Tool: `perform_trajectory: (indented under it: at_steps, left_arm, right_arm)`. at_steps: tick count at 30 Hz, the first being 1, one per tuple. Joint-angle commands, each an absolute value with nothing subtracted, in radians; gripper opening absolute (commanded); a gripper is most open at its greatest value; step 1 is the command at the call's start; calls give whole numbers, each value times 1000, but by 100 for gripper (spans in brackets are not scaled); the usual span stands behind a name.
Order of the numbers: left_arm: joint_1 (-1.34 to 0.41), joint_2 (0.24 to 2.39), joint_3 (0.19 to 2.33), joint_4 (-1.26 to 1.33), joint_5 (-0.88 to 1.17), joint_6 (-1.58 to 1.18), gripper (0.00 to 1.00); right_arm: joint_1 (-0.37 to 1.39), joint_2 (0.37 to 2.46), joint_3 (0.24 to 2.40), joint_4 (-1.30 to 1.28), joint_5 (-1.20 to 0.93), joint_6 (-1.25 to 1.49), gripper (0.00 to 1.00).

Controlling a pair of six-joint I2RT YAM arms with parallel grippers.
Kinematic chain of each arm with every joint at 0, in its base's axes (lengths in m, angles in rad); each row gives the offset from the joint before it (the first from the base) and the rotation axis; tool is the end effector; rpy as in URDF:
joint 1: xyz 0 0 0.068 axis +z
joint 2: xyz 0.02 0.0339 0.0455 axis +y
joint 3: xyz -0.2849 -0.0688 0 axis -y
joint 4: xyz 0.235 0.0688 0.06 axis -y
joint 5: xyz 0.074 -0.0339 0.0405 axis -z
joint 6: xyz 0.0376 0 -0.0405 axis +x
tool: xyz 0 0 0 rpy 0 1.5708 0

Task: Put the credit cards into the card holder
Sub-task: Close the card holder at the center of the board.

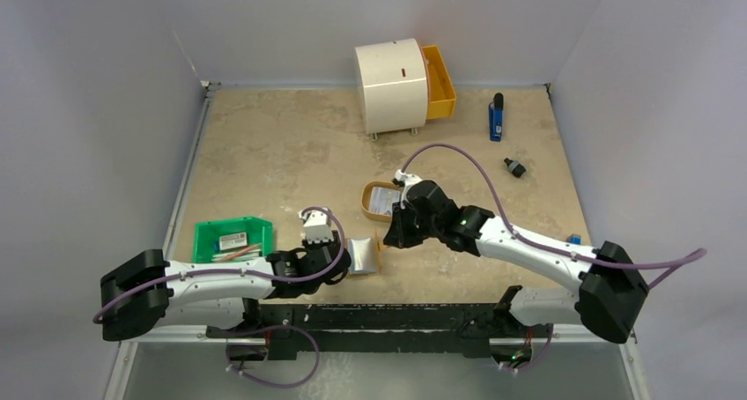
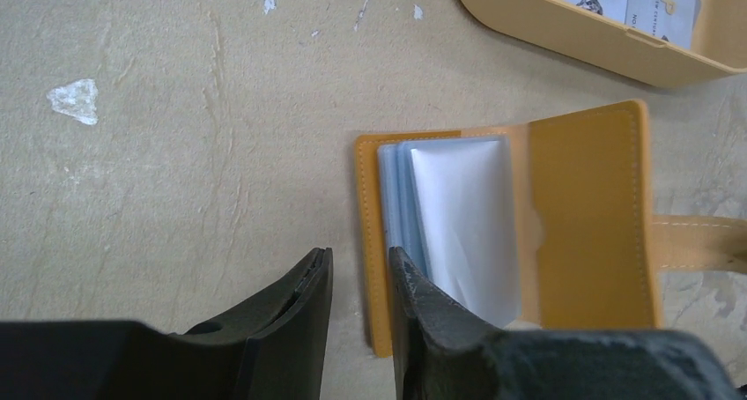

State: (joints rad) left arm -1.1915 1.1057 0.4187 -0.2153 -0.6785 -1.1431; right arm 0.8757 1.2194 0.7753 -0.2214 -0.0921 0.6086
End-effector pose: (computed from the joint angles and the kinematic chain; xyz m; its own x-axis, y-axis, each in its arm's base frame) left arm 0.0871 -0.1547 0.1844 -0.6475 -0.2887 -0.7052 -0.0242 0.9328 -0.3597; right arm 0.1559 0.1924 0.2654 -0.7882 -0.0562 -0.6129 -0.4394 0.7488 0.4963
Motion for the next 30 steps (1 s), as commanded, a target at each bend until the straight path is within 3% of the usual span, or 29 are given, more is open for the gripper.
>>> perform_trajectory:
  at_steps: [1, 10, 16, 23, 30]
  left_arm:
    - [-1194, 1104, 409, -181, -681, -1162, 28]
    - [-1194, 1053, 377, -246, -719, -1189, 20]
    - [-1193, 924, 392, -438, -803, -1255, 18]
    - [-1193, 893, 404, -524, -832, -1310, 31]
    - [-1192, 975, 385, -406, -764, -1310, 43]
  right_arm:
    - [919, 1300, 801, -84, -166, 639, 0]
    - [974, 1496, 866, 64, -193, 729, 0]
    - [985, 1512, 888, 44, -123, 759, 0]
    - [985, 1328, 782, -75, 23, 824, 0]
    - [985, 1170, 658, -169, 88, 865, 0]
